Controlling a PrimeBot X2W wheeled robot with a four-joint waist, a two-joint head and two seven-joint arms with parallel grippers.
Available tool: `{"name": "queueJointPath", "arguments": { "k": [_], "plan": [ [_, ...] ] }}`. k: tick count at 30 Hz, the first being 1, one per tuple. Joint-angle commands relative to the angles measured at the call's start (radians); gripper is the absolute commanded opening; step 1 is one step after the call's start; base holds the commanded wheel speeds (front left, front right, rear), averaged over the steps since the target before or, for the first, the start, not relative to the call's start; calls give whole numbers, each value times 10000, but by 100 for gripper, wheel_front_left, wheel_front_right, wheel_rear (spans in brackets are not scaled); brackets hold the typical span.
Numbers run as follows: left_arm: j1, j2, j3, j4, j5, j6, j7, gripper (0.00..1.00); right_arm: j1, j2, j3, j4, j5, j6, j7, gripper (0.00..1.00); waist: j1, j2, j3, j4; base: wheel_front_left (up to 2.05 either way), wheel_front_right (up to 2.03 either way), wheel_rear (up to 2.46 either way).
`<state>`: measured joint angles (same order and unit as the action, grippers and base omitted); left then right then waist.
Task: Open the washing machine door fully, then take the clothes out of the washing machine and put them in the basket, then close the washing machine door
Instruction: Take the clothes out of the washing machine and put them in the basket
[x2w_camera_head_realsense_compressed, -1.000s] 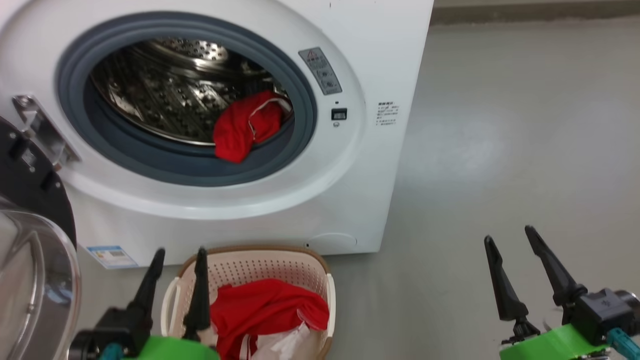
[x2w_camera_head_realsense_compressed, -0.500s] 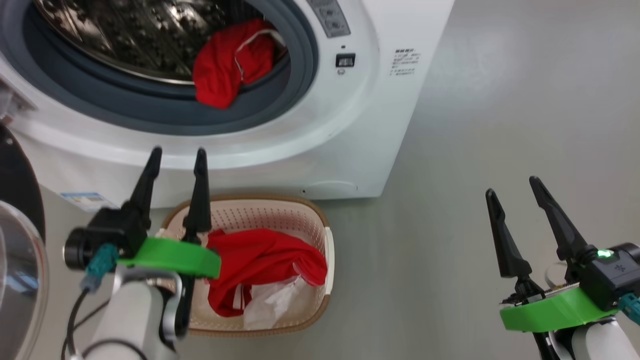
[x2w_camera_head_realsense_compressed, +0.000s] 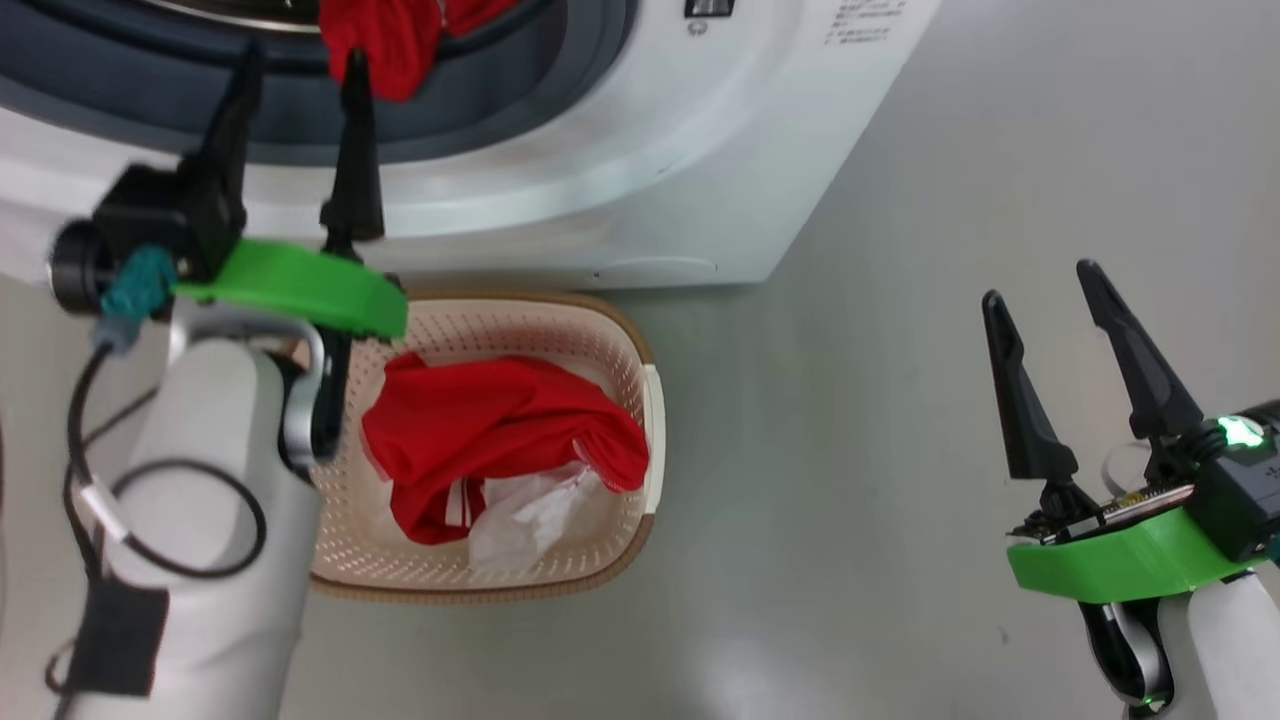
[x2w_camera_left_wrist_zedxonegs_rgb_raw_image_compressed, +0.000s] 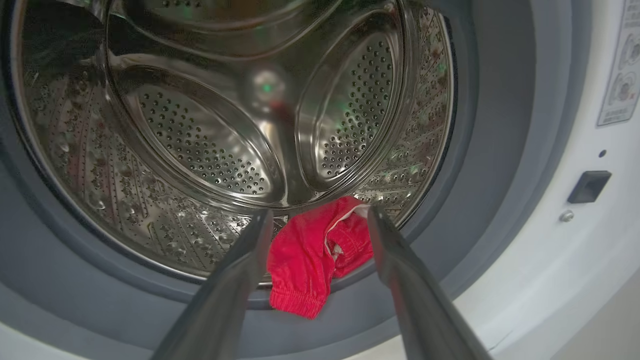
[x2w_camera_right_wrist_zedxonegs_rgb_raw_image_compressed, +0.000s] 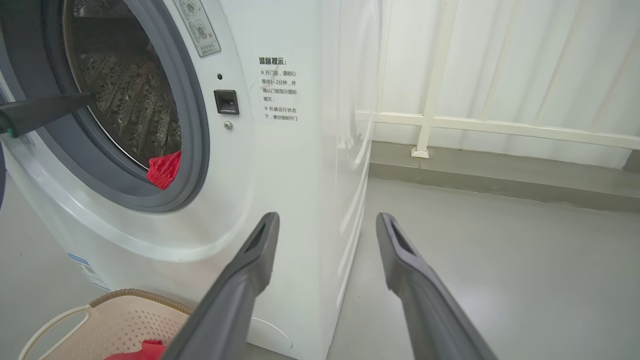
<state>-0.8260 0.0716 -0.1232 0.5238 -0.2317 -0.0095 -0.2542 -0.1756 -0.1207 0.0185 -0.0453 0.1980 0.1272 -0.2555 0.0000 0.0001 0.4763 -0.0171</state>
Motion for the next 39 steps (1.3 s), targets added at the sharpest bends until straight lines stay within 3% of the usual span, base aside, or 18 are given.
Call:
{"name": "queueJointPath", "arguments": {
  "k": [1, 16, 26, 39],
  "plan": [
    [-342, 308, 256, -69, 192, -37, -74, 100, -156, -73, 283, -294, 128, 35, -63, 100, 0, -1, 617, -47, 0, 0, 0],
    [-3559, 586, 190, 2786, 350, -326, 81, 100, -849, -39, 676, -117, 313, 35, -63, 100, 0, -1, 1635, -425, 0, 0, 0],
    [-5204, 918, 59, 4841, 259, -417, 1594, 100, -1047, 68, 938, 169, 357, 35, -63, 100, 0, -1, 1787, -782, 0, 0, 0],
    [-5901, 1235, -646, 6470, 784, 45, 3257, 100, -1176, 295, 958, 443, 384, 35, -63, 100, 0, -1, 1787, -1170, 0, 0, 0]
  ]
}}
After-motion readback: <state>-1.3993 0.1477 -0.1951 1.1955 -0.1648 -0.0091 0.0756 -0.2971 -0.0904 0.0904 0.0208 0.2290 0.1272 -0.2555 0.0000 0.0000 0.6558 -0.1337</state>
